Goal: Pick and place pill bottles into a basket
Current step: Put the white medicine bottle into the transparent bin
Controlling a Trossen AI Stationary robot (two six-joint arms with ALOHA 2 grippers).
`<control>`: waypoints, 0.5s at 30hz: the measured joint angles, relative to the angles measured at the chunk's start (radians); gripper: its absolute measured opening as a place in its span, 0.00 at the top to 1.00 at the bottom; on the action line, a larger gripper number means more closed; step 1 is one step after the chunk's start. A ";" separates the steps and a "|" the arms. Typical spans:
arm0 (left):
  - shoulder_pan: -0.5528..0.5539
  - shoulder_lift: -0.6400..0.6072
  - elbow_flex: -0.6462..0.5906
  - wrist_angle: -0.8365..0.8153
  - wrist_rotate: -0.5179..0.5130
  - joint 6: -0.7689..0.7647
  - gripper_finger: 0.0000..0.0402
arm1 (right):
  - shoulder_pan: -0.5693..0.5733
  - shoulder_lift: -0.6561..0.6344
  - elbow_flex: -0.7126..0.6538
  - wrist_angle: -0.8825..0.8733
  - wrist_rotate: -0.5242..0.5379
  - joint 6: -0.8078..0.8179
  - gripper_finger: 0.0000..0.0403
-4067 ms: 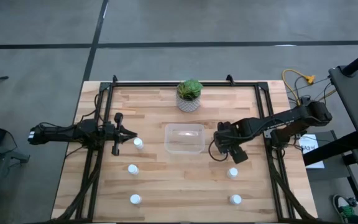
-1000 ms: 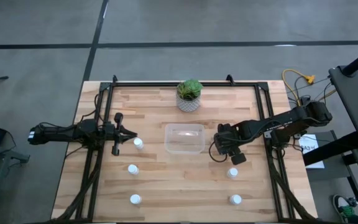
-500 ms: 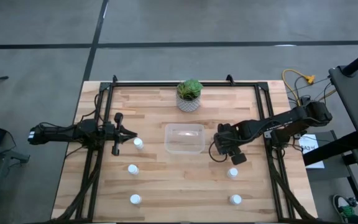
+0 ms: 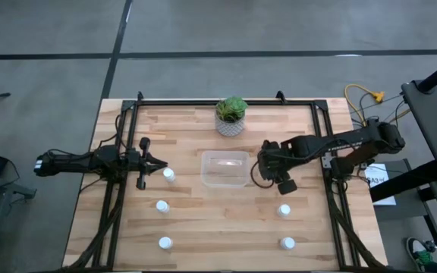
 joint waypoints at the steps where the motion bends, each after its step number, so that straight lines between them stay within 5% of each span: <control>1: 0.000 0.000 0.000 0.000 0.000 0.000 0.97 | -0.005 0.000 0.019 -0.013 0.000 -0.003 0.64; 15: 0.000 0.000 0.000 0.000 0.000 0.000 0.97 | -0.093 0.008 0.183 -0.139 -0.030 -0.034 0.64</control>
